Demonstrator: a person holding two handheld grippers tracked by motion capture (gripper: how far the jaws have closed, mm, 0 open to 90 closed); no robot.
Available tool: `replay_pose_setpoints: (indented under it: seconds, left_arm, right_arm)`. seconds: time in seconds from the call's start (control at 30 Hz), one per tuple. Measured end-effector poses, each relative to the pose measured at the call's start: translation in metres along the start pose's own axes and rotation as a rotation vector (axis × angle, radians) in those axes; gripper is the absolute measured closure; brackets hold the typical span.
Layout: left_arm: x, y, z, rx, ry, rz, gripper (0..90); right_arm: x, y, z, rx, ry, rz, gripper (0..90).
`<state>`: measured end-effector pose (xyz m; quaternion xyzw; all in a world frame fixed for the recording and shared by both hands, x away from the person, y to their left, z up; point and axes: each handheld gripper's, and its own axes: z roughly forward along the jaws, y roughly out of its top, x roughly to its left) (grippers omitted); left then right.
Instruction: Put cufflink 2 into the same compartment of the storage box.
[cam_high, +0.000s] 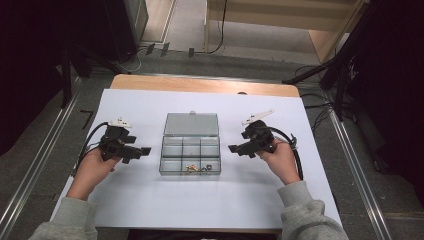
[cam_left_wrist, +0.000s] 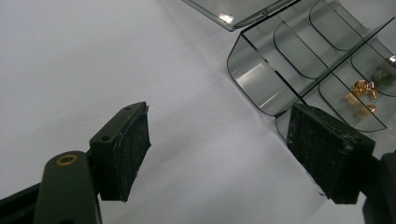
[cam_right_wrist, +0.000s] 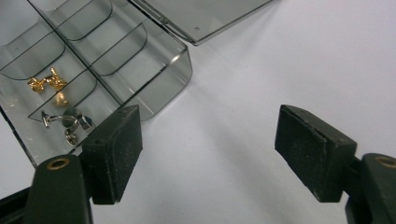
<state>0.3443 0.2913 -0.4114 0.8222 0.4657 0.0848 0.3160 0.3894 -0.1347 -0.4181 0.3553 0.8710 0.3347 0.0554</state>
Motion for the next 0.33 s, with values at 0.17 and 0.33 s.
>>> replay_pose_setpoints:
  seconds: [0.17,0.33]
  left_arm:
    - [0.003,-0.001,0.003,0.022,0.005,-0.017,22.1]
    - [0.003,-0.002,0.009,0.051,-0.009,-0.012,20.5]
  right_arm:
    - [-0.007,-0.005,-0.002,0.014,-0.009,0.013,23.7]
    - [-0.012,-0.01,-0.002,0.033,-0.033,0.011,23.7]
